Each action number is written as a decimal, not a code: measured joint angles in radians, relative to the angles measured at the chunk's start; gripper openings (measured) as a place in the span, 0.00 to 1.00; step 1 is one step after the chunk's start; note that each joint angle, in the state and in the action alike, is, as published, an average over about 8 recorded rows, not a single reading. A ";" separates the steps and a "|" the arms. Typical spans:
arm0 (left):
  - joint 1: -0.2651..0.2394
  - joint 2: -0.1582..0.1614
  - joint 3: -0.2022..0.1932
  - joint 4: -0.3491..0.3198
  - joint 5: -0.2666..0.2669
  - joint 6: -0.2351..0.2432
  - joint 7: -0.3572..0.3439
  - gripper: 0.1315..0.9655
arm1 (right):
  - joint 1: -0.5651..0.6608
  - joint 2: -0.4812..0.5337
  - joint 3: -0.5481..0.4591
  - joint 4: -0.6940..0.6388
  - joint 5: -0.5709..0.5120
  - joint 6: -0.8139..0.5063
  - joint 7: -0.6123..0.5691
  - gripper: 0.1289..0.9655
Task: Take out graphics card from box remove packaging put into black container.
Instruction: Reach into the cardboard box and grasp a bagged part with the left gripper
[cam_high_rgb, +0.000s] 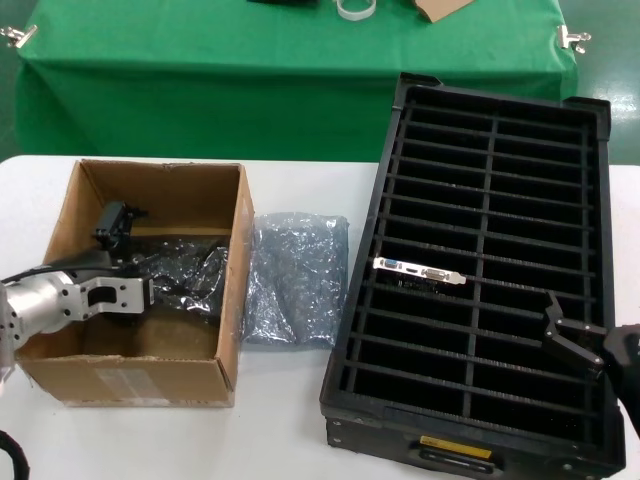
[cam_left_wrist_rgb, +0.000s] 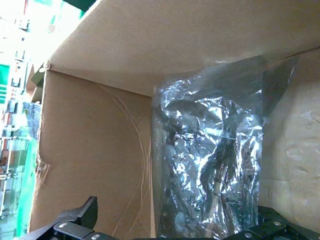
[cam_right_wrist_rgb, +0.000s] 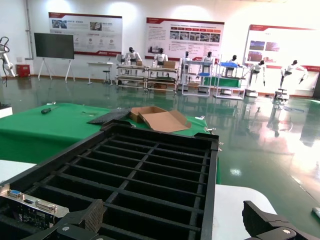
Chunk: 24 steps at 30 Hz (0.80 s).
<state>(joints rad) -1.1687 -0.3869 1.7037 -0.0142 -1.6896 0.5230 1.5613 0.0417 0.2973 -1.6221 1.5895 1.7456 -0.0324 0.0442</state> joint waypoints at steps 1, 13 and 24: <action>0.002 -0.001 -0.004 0.000 -0.004 0.001 0.005 0.99 | 0.000 0.000 0.000 0.000 0.000 0.000 0.000 1.00; 0.029 -0.014 -0.034 0.000 -0.032 0.035 0.075 0.88 | 0.000 0.000 0.000 0.000 0.000 0.000 0.000 1.00; 0.041 -0.017 -0.046 0.001 -0.043 0.038 0.126 0.68 | 0.000 0.000 0.000 0.000 0.000 0.000 0.000 1.00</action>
<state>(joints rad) -1.1280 -0.4044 1.6575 -0.0133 -1.7322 0.5611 1.6874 0.0417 0.2973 -1.6221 1.5895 1.7456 -0.0324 0.0441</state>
